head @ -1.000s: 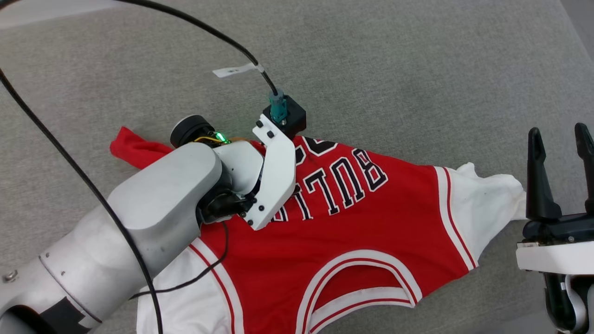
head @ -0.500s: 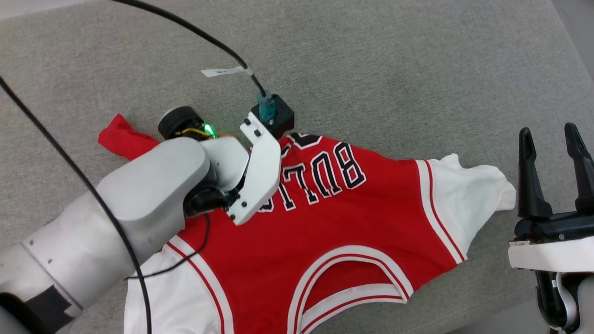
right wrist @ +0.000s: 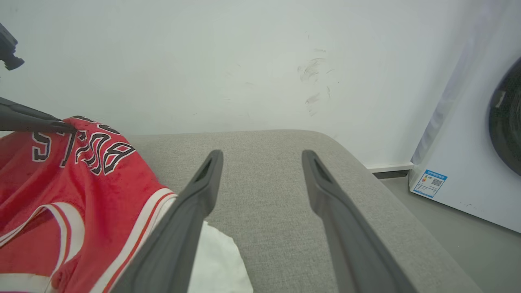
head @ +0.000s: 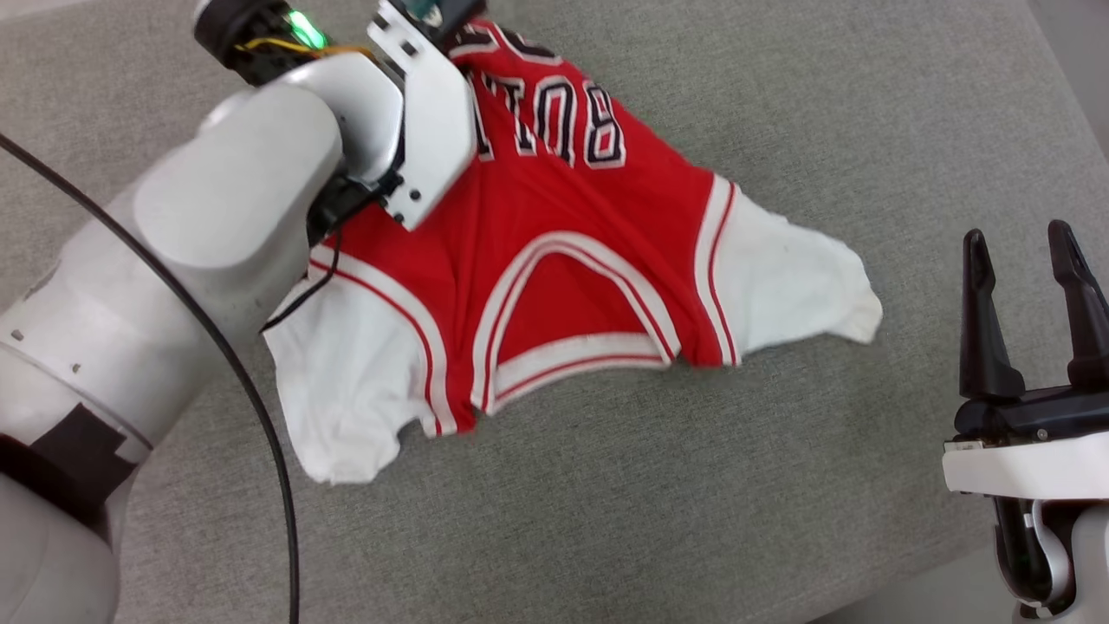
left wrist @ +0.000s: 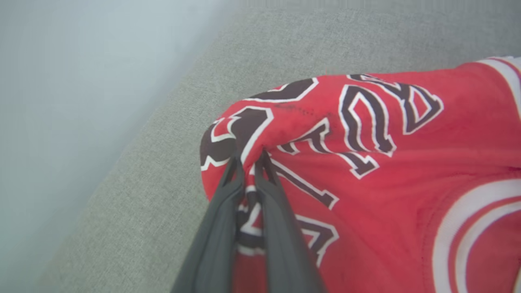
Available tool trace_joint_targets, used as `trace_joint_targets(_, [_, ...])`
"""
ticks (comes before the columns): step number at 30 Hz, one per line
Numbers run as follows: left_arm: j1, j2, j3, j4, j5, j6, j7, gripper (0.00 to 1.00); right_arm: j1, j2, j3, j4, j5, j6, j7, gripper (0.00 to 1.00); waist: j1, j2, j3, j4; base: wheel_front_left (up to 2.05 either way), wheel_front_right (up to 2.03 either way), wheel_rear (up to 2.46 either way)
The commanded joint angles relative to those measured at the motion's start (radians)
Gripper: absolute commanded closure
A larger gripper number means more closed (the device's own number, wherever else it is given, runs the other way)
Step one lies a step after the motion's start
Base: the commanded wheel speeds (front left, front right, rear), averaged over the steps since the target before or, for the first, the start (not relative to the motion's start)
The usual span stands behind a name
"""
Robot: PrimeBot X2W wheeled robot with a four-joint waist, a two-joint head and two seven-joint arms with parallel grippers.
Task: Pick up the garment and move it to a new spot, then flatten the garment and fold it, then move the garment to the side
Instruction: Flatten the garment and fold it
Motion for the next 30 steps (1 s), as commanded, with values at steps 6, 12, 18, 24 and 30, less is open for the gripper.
trace_joint_targets(6, [0.03,-0.073,0.01,0.155,0.003,0.001,-0.213,0.0,-0.029,0.005,0.021,0.017,-0.016,-0.001,-0.006,0.0,-0.0001,0.0,-0.014,0.028,0.0,0.0,0.0])
trace_joint_targets(12, [0.058,-0.098,0.054,0.202,-0.009,0.014,-0.412,0.0,-0.019,-0.02,0.004,0.026,-0.026,-0.001,0.018,0.0,-0.0001,0.0,-0.063,0.075,0.0,0.0,0.0])
trace_joint_targets(18, [0.088,-0.079,0.126,0.172,0.008,0.078,-0.544,0.0,0.002,-0.045,-0.011,0.022,-0.032,-0.001,0.053,0.0,-0.0001,0.0,-0.127,0.135,0.0,0.0,0.0])
trace_joint_targets(24, [0.247,0.032,0.345,-0.146,0.156,0.238,-0.547,0.0,0.022,-0.063,-0.014,0.016,-0.037,-0.001,0.092,0.0,-0.0001,0.0,-0.184,0.196,0.0,0.0,0.0])
trace_joint_targets(30, [0.555,0.093,0.541,-0.371,0.181,0.323,-0.548,0.0,0.05,-0.067,-0.011,0.011,-0.034,-0.001,0.127,0.0,-0.0001,0.0,-0.247,0.247,0.0,0.0,0.0])
